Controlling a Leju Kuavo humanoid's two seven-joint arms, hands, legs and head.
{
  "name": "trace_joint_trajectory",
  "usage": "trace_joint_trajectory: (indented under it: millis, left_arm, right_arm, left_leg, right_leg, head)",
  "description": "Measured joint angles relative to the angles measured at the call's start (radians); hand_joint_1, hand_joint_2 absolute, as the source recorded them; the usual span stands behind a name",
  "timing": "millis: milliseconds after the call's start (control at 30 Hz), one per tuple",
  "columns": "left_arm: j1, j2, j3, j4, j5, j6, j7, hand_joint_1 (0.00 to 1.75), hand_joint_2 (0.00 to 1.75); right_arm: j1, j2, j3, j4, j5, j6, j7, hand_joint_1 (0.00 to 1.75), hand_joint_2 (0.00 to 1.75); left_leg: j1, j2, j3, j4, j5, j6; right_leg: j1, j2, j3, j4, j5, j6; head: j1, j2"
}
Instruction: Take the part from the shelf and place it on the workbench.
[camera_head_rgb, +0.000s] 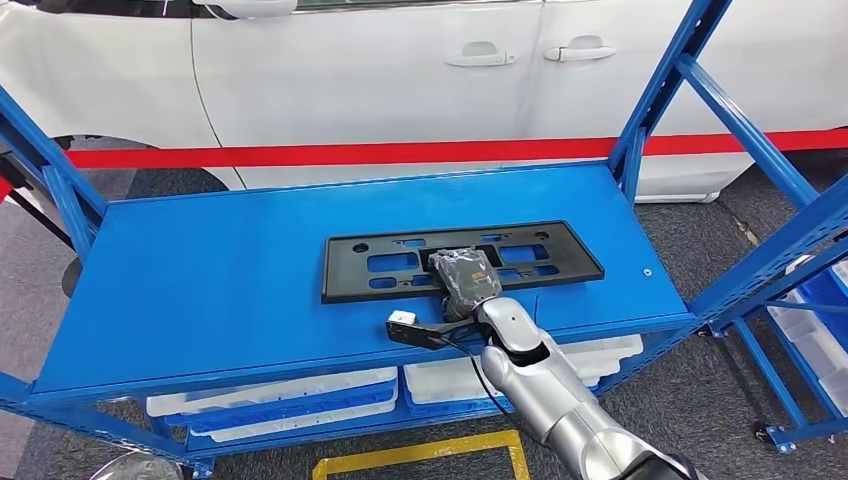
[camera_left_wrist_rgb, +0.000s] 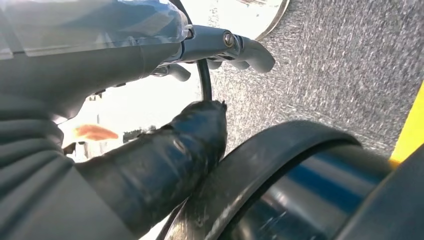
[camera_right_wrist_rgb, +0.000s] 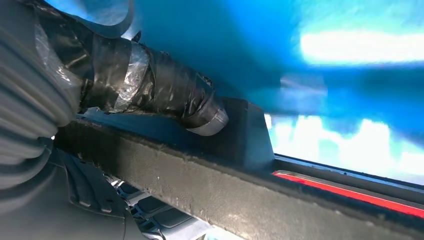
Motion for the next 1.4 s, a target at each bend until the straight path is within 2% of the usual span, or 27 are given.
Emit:
trace_joint_trajectory:
  millis: [233,467,700,833,900,933,967,1000,1067,1100,1133,1167,1200,1233,1267,1300,1400]
  left_arm:
    - [0.013,-0.002,0.014,0.0,0.008,0.05,0.001,0.0,1.75]
    - [0.046,-0.005,0.023,0.0,0.01,0.071,-0.002,0.0,1.75]
    - [0.052,-0.007,0.037,0.0,0.013,0.072,0.013,0.0,1.75]
    - [0.053,-0.007,0.041,0.0,0.013,0.072,0.015,0.0,1.75]
    - [0.053,-0.009,0.041,0.0,0.013,0.072,0.015,0.0,1.75]
    - [0.053,-0.01,0.041,0.0,0.013,0.072,0.015,0.0,1.75]
    - [0.053,-0.012,0.041,0.0,0.013,0.073,0.016,0.0,1.75]
    - [0.053,-0.013,0.041,0.0,0.013,0.073,0.016,0.0,1.75]
    - [0.053,-0.014,0.042,0.0,0.016,0.074,0.017,0.0,1.75]
    - [0.053,-0.014,0.043,0.0,0.018,0.075,0.018,0.0,1.75]
    - [0.053,-0.014,0.043,0.0,0.02,0.076,0.018,0.0,1.75]
    - [0.053,-0.014,0.044,0.0,0.021,0.077,0.019,0.0,1.75]
    - [0.053,-0.014,0.045,0.0,0.022,0.078,0.02,0.0,1.75]
    - [0.052,-0.014,0.046,0.0,0.022,0.079,0.02,0.0,1.75]
    - [0.052,-0.013,0.047,0.0,0.022,0.079,0.021,0.0,1.75]
    - [0.051,-0.013,0.048,0.0,0.022,0.08,0.021,0.0,1.75]
    - [0.051,-0.012,0.05,0.0,0.022,0.08,0.022,0.0,1.75]
  right_arm:
    - [0.047,-0.062,-0.001,-0.19,-0.112,0.061,-0.062,1.75,1.75]
    - [0.09,-0.126,-0.008,-0.46,-0.132,0.046,-0.085,1.75,1.75]
    - [0.114,-0.161,-0.007,-0.668,-0.117,0.011,-0.109,1.75,1.75]
    - [0.123,-0.17,-0.006,-0.713,-0.115,0.01,-0.11,1.75,1.75]
    - [0.125,-0.173,-0.006,-0.728,-0.115,0.01,-0.11,1.75,1.75]
    - [0.125,-0.176,-0.006,-0.734,-0.115,0.009,-0.111,1.75,1.75]
    - [0.126,-0.179,-0.006,-0.739,-0.115,0.006,-0.112,1.75,1.75]
    - [0.128,-0.182,-0.005,-0.743,-0.114,0.002,-0.115,1.75,1.75]
    - [0.134,-0.187,-0.003,-0.754,-0.113,-0.01,-0.125,1.75,1.75]
    - [0.138,-0.19,-0.001,-0.762,-0.113,-0.013,-0.129,1.75,1.75]
    - [0.141,-0.194,0.003,-0.771,-0.113,-0.015,-0.132,1.75,1.75]
    - [0.142,-0.196,0.007,-0.78,-0.113,-0.016,-0.134,1.75,1.75]
    - [0.143,-0.199,0.011,-0.79,-0.113,-0.016,-0.134,1.75,1.75]
    - [0.143,-0.201,0.016,-0.799,-0.114,-0.016,-0.134,1.75,1.75]
    - [0.144,-0.202,0.021,-0.807,-0.114,-0.015,-0.135,1.75,1.75]
    - [0.145,-0.204,0.026,-0.814,-0.115,-0.015,-0.136,1.75,1.75]
    - [0.149,-0.207,0.037,-0.828,-0.114,-0.019,-0.142,1.75,1.75]
  left_leg:
    - [0.0,0.0,0.002,-0.002,-0.001,0.0]
    - [0.001,0.002,0.002,-0.004,-0.001,0.0]
    - [0.002,0.002,0.001,-0.001,-0.002,0.001]
    - [-0.001,0.002,-0.003,0.001,-0.002,0.005]
    - [0.003,0.003,0.002,-0.009,0.007,0.013]
    - [0.007,0.005,0.006,-0.016,0.014,0.018]
    - [0.011,0.007,0.008,-0.023,0.021,0.023]
    - [0.014,0.009,0.009,-0.026,0.026,0.025]
    - [0.016,0.009,0.005,-0.025,0.027,0.027]
    - [0.017,0.009,0.002,-0.023,0.026,0.026]
    - [0.019,0.009,0.0,-0.019,0.025,0.024]
    - [0.022,0.008,-0.001,-0.014,0.023,0.021]
    - [0.025,0.008,-0.003,-0.008,0.019,0.016]
    - [0.027,0.007,-0.006,-0.001,0.015,0.008]
    - [0.029,0.006,-0.01,0.006,0.011,-0.001]
    - [0.028,0.005,-0.013,0.012,0.008,-0.009]
    - [0.027,0.002,-0.02,0.018,0.01,-0.028]
  right_leg:
    - [0.0,0.0,-0.001,0.001,-0.001,0.002]
    - [0.001,0.001,-0.003,0.001,-0.002,0.002]
    - [-0.002,0.001,-0.003,0.0,0.0,0.004]
    - [-0.004,0.0,-0.003,-0.002,0.002,0.011]
    - [-0.003,0.001,-0.001,-0.002,0.002,0.018]
    - [-0.003,0.001,-0.004,0.006,-0.008,0.022]
    - [-0.003,0.001,-0.014,0.032,-0.03,0.026]
    - [-0.007,0.001,-0.032,0.078,-0.064,0.031]
    - [-0.015,0.001,-0.083,0.204,-0.131,0.039]
    - [-0.02,0.001,-0.1,0.248,-0.143,0.044]
    - [-0.026,0.0,-0.102,0.26,-0.135,0.049]
    - [-0.031,0.0,-0.085,0.233,-0.11,0.054]
    - [-0.036,0.0,-0.054,0.174,-0.076,0.059]
    - [-0.038,0.001,-0.019,0.113,-0.055,0.064]
    - [-0.038,0.004,0.007,0.065,-0.039,0.064]
    - [-0.036,0.006,0.021,0.036,-0.035,0.061]
    - [-0.032,0.008,0.013,0.03,-0.036,0.039]
  head:
    - [0.0,0.0]
    - [0.0,0.0]
    - [0.0,0.0]
    - [0.0,0.0]
    - [0.0,0.0]
    - [0.0,0.0]
    - [0.001,0.0]
    - [0.001,0.0]
    - [0.001,0.0]
    - [0.001,0.0]
    - [0.001,0.0]
    - [0.001,0.0]
    - [0.001,0.0]
    - [0.001,0.0]
    - [0.001,0.0]
    - [0.001,0.0]
    - [0.001,0.0]
